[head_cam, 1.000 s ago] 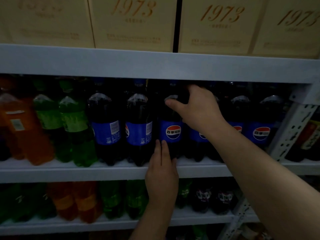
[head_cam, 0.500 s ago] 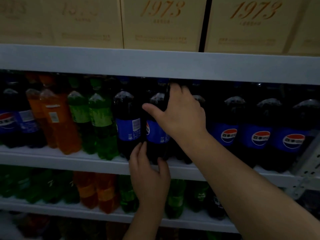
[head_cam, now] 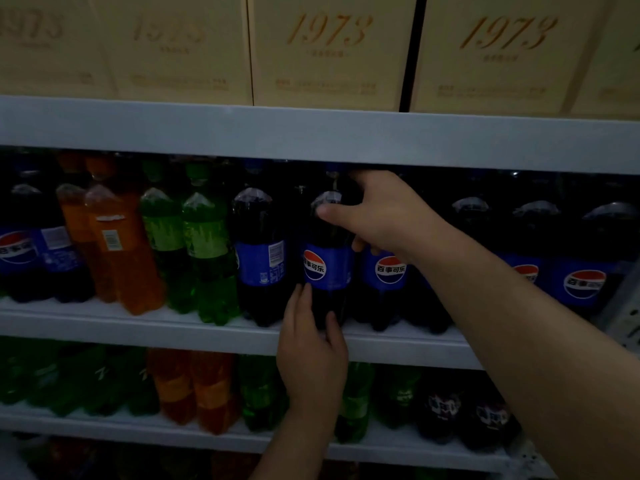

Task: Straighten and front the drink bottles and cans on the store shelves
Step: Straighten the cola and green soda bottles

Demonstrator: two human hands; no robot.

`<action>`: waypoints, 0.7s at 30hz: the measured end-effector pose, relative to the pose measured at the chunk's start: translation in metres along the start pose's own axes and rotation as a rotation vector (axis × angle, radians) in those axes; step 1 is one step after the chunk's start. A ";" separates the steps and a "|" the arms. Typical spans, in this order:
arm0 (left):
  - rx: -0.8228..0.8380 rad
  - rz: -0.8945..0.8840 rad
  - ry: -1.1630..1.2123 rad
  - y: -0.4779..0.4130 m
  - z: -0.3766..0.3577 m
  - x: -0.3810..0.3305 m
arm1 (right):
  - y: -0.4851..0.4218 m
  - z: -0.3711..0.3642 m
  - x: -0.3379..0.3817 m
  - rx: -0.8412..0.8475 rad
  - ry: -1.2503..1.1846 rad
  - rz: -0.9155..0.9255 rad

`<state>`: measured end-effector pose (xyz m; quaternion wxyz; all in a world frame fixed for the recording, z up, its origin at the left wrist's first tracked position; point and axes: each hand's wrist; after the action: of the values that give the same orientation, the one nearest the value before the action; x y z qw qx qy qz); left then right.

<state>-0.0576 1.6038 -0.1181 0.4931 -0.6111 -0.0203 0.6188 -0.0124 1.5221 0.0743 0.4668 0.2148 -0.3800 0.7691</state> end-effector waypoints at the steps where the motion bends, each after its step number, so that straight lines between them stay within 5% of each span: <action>1: -0.009 -0.007 0.001 0.001 -0.001 -0.001 | 0.001 -0.002 0.001 -0.021 -0.009 0.004; 4: -0.031 -0.008 0.017 0.002 -0.003 0.000 | -0.002 -0.007 0.003 -0.089 0.030 0.020; 12: -0.059 -0.110 -0.059 -0.003 -0.005 0.006 | -0.005 -0.002 0.008 0.067 -0.070 -0.092; 21: -0.049 -0.094 -0.025 -0.005 -0.001 0.003 | 0.013 -0.022 0.000 -0.319 0.178 0.124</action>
<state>-0.0527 1.6079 -0.1175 0.5062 -0.6134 -0.0702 0.6021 -0.0231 1.5362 0.0562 0.4784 0.0454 -0.4671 0.7423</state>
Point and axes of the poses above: each hand's wrist, its own y-axis away from the middle knuckle, its own z-axis out of the back of the hand, x = y × z, and after that the axes turned 1 degree about -x, right-handed
